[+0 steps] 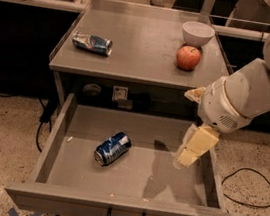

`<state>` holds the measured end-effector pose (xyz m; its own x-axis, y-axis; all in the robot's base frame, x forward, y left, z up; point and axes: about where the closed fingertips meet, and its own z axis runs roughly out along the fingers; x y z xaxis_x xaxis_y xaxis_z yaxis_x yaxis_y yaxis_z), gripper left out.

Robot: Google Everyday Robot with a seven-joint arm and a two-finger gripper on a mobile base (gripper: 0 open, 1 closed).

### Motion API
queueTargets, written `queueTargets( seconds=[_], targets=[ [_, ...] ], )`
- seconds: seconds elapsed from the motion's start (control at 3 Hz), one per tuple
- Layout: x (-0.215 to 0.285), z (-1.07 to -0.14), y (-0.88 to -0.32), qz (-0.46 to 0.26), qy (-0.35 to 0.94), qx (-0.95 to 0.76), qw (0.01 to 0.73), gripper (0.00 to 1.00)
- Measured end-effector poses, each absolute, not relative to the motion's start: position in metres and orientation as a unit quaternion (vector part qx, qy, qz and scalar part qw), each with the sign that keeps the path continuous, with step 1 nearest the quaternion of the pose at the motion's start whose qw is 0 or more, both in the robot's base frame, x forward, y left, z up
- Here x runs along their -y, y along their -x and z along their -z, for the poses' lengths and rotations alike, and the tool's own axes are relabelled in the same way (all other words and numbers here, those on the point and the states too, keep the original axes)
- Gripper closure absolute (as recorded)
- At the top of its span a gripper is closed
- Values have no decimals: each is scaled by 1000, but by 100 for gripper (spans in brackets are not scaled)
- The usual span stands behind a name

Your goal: Pick pepsi can from top drawer and place on counter

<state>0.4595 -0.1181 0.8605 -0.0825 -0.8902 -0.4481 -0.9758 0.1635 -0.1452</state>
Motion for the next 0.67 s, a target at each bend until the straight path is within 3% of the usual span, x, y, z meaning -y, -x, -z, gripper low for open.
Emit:
queueTargets(
  seconds=[0.67],
  targets=[
    [71, -830, -464, -42, 634, -729, 254, 0]
  ],
)
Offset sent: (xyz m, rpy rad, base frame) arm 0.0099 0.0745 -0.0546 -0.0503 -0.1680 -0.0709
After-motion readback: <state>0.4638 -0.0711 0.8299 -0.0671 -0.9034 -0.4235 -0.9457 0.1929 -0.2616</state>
